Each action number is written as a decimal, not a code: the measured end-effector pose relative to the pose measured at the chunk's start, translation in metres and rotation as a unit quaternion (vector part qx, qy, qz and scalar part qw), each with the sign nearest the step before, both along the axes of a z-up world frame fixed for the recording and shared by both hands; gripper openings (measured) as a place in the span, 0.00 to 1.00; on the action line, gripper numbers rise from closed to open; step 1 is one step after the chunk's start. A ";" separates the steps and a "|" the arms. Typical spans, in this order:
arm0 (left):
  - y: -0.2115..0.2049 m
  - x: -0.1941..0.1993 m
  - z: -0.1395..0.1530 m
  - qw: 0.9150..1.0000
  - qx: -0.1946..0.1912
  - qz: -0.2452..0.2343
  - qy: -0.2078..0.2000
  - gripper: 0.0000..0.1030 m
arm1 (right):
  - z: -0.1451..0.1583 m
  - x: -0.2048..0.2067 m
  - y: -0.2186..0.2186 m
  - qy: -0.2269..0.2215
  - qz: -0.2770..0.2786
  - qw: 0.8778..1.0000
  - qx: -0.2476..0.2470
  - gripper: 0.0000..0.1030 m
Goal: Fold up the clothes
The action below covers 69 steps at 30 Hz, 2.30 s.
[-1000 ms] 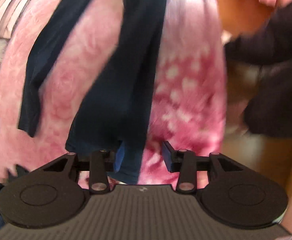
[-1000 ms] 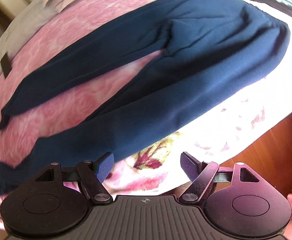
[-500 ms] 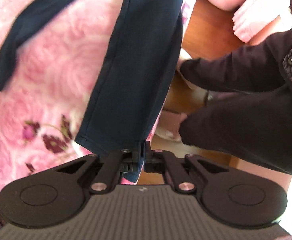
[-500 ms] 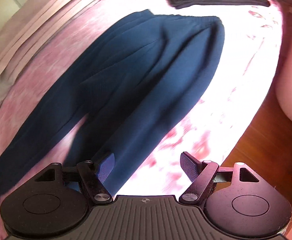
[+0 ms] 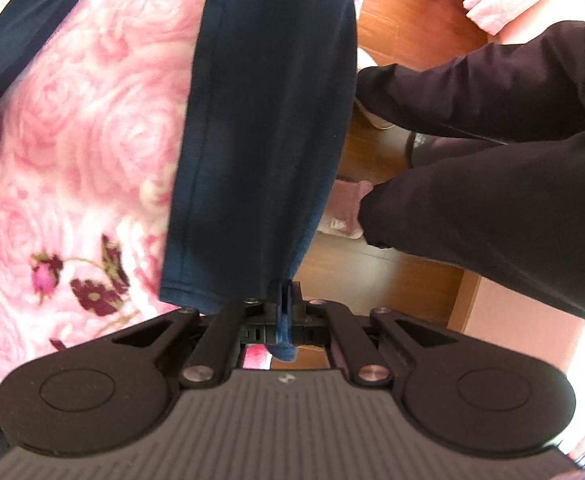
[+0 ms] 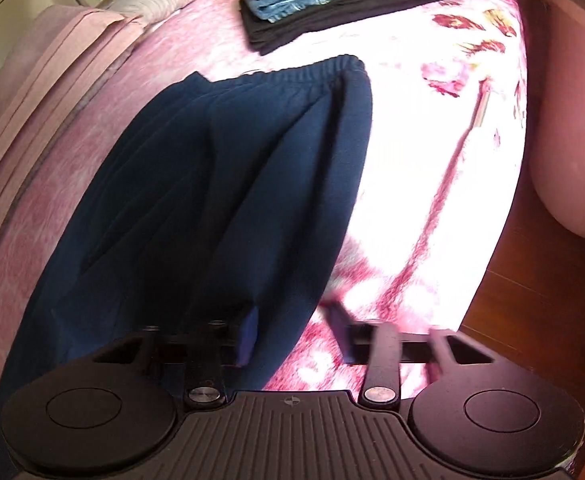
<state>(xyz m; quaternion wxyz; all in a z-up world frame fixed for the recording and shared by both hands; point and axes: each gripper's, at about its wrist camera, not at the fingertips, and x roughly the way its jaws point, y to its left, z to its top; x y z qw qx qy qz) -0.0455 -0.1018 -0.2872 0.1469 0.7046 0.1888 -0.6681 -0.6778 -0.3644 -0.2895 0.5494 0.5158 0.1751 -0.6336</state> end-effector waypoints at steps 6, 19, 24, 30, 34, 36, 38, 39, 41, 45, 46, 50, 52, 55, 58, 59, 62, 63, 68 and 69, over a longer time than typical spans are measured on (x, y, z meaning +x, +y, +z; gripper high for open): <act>-0.003 -0.009 -0.004 1.000 0.000 -0.001 -0.008 0.00 | 0.033 -0.010 0.000 0.088 0.026 0.995 0.035 0.03; 0.011 0.007 -0.012 0.998 -0.031 0.054 -0.007 0.10 | 0.052 0.054 0.013 0.172 0.159 0.972 0.032 0.47; -0.005 0.029 -0.002 0.989 -0.063 0.130 0.020 0.16 | 0.051 0.143 0.037 0.158 0.378 0.912 0.001 0.47; -0.030 0.052 0.006 0.971 -0.105 0.207 0.054 0.25 | 0.051 0.250 0.065 0.130 0.614 0.778 -0.037 0.47; -0.055 0.052 -0.009 0.964 -0.111 0.226 0.086 0.32 | 0.040 0.300 0.078 0.144 0.723 0.674 -0.045 0.47; -0.061 0.052 -0.021 0.968 -0.096 0.214 0.086 0.33 | 0.029 0.315 0.082 0.166 0.761 0.625 -0.043 0.47; -0.064 0.052 -0.033 0.974 -0.081 0.195 0.081 0.32 | 0.020 0.323 0.086 0.190 0.792 0.579 -0.039 0.47; -0.063 0.052 -0.037 0.976 -0.077 0.184 0.082 0.32 | 0.016 0.325 0.088 0.201 0.804 0.559 -0.037 0.47; -0.062 0.053 -0.040 0.979 -0.079 0.169 0.086 0.32 | 0.009 0.328 0.085 0.209 0.826 0.522 -0.024 0.46; -0.060 0.055 -0.041 0.978 -0.078 0.171 0.092 0.26 | -0.005 0.335 0.089 0.222 0.864 0.452 -0.004 0.46; -0.059 0.055 -0.040 0.978 -0.077 0.170 0.093 0.20 | -0.007 0.337 0.091 0.224 0.870 0.438 0.001 0.46; -0.055 0.052 -0.037 0.981 -0.073 0.156 0.094 0.05 | -0.011 0.340 0.093 0.230 0.876 0.424 0.011 0.27; -0.054 0.052 -0.031 0.980 -0.075 0.155 0.095 0.04 | -0.012 0.341 0.092 0.227 0.875 0.426 0.018 0.08; -0.060 0.059 -0.014 0.976 -0.090 0.164 0.107 0.04 | -0.003 0.343 0.079 0.230 0.863 0.449 0.006 0.03; -0.076 0.071 -0.005 0.968 -0.112 0.195 0.114 0.04 | 0.011 0.345 0.060 0.234 0.846 0.480 -0.016 0.03; -0.082 0.074 -0.006 0.965 -0.117 0.205 0.116 0.04 | 0.015 0.346 0.055 0.235 0.840 0.489 -0.022 0.03; -0.101 0.073 -0.021 0.964 -0.121 0.212 0.108 0.04 | 0.003 0.356 0.043 0.235 0.834 0.498 -0.023 0.03; -0.105 0.071 -0.028 0.965 -0.116 0.209 0.103 0.04 | -0.001 0.359 0.040 0.236 0.832 0.501 -0.020 0.03; -0.113 0.075 -0.040 0.968 -0.098 0.213 0.089 0.11 | -0.010 0.362 0.033 0.245 0.806 0.539 -0.031 0.25; -0.112 0.077 -0.039 0.967 -0.103 0.217 0.085 0.14 | -0.006 0.359 0.033 0.253 0.792 0.553 -0.046 0.43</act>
